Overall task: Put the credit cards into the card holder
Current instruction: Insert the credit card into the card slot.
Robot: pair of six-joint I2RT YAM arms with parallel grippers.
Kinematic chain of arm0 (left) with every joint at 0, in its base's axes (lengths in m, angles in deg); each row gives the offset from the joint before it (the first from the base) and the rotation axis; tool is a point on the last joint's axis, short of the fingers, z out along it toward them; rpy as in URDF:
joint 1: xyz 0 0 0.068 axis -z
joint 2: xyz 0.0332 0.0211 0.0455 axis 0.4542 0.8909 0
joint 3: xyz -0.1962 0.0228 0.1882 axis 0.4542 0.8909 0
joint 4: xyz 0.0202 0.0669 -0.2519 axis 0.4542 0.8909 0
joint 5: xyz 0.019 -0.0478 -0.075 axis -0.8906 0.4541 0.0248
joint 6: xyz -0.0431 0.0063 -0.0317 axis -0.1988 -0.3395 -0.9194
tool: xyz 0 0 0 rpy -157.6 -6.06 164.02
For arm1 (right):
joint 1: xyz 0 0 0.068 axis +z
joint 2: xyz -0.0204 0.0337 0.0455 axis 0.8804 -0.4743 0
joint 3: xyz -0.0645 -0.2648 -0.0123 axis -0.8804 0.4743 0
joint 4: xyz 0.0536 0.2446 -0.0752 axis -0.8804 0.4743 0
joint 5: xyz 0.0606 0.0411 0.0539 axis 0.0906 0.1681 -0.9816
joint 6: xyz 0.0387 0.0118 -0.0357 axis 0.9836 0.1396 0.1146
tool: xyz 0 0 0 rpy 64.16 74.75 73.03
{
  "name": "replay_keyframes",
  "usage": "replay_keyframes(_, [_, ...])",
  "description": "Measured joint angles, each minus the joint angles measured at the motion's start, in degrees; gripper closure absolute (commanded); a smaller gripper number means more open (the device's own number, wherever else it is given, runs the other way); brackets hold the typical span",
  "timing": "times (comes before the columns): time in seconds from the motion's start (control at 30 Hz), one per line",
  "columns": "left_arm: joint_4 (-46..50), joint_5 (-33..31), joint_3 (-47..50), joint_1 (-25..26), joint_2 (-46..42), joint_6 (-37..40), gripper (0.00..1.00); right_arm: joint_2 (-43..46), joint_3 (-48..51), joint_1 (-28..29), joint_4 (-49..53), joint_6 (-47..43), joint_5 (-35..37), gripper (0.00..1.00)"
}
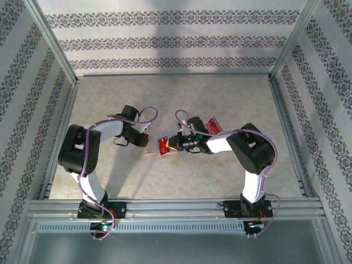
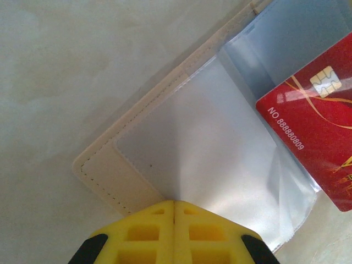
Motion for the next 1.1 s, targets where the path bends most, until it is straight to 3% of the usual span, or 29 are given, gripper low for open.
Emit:
replay_keyframes(0.6, [0.00,-0.72,-0.11,0.35,0.00,0.24,1.00,-4.24,-1.90,0.00,-2.93,0.02,-0.55,1.00])
replay_keyframes(1.1, [0.00,-0.92,-0.11,0.37,0.00,0.46,1.00,-2.19,1.31,-1.60,-5.18,0.24,-0.70,1.00])
